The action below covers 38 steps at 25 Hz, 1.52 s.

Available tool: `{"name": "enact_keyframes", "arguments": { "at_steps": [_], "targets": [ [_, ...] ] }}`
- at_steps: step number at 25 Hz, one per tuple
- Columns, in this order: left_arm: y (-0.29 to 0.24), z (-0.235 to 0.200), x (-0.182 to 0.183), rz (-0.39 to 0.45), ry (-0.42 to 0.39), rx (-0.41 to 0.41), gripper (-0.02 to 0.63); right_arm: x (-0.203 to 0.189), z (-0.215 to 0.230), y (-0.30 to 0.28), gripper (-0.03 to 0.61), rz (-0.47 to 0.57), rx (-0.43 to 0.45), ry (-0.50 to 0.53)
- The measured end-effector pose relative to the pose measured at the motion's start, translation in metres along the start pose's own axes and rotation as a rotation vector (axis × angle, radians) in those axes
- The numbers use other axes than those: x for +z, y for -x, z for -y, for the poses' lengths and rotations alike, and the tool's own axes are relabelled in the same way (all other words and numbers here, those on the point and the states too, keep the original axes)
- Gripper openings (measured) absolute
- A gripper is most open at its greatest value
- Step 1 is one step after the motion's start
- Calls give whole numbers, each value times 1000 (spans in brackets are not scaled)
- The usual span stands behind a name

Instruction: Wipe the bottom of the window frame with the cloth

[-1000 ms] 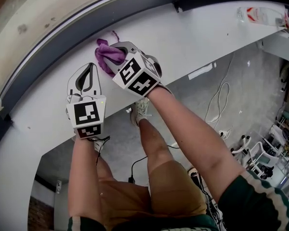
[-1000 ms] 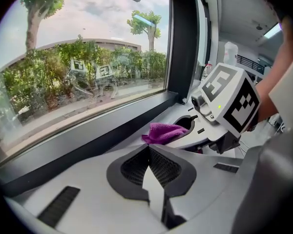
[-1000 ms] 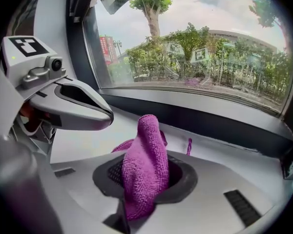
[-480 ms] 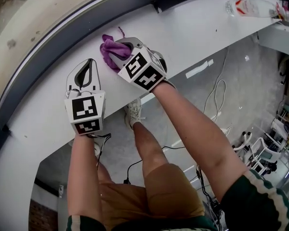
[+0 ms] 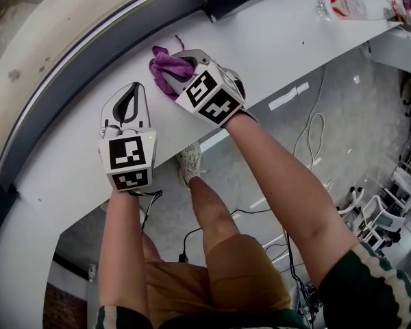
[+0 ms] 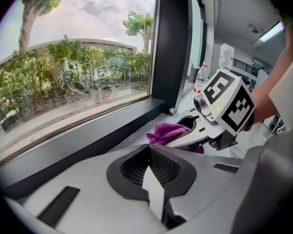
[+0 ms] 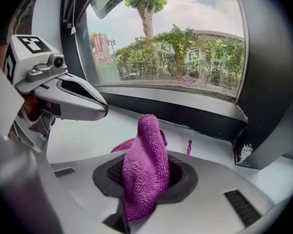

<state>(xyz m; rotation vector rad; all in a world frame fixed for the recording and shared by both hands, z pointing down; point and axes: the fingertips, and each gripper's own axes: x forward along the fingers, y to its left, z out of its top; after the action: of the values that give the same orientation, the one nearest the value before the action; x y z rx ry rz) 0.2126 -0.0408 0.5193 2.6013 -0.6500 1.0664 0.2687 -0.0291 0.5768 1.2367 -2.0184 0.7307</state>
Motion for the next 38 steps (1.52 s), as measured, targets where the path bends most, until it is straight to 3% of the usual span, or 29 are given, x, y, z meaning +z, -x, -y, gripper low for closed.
{"name": "enact_keyframes", "arguments": {
  "at_steps": [26,38],
  "targets": [
    [-33,75,13,-2,5,-79,8,-35,65,37,97,2,-58,-49],
    [-42,80,22,1,18,-72,8,-46,89,48,97,6,-120,-125]
  ]
}}
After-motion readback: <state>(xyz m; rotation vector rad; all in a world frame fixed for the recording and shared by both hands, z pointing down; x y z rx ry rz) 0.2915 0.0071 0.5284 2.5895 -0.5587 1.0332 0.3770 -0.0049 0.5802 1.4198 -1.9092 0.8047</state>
